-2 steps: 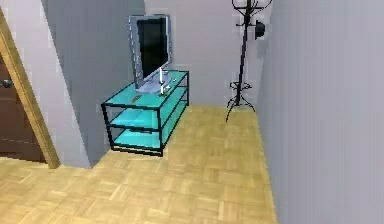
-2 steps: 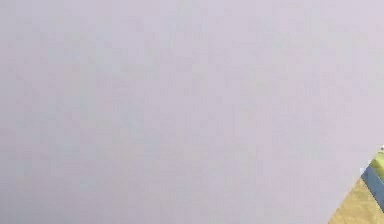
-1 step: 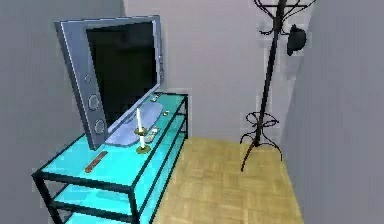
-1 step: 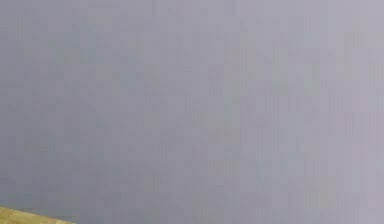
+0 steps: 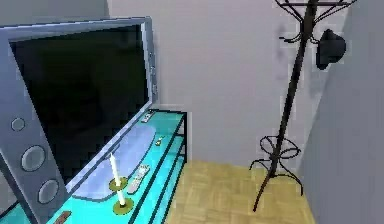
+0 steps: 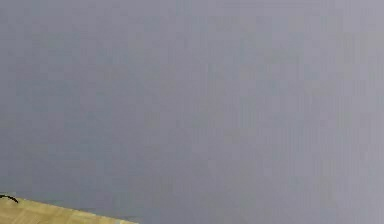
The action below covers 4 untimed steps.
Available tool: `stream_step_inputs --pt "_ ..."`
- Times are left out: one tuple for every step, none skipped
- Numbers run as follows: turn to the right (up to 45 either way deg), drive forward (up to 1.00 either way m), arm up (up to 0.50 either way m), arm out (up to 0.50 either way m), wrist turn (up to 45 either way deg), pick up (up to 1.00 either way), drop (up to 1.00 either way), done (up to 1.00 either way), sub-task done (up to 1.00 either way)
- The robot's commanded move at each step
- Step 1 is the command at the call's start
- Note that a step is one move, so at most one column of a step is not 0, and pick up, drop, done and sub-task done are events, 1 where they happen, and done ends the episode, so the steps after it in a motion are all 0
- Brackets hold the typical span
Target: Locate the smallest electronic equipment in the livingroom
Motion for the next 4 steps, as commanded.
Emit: stream_step_inputs --pt "-45.0 0.0 0.0 0.0 0.0 0.0 0.0 0.0 0.0" --pt "-45.0 0.0 0.0 0.0 0.0 0.0 0.0 0.0 0.0" --pt "-15.0 0.0 0.0 0.0 0.0 0.0 0.0 0.0 0.0" --pt "0.0 1.0 0.0 0.0 0.0 0.0 0.0 0.0 0.0"
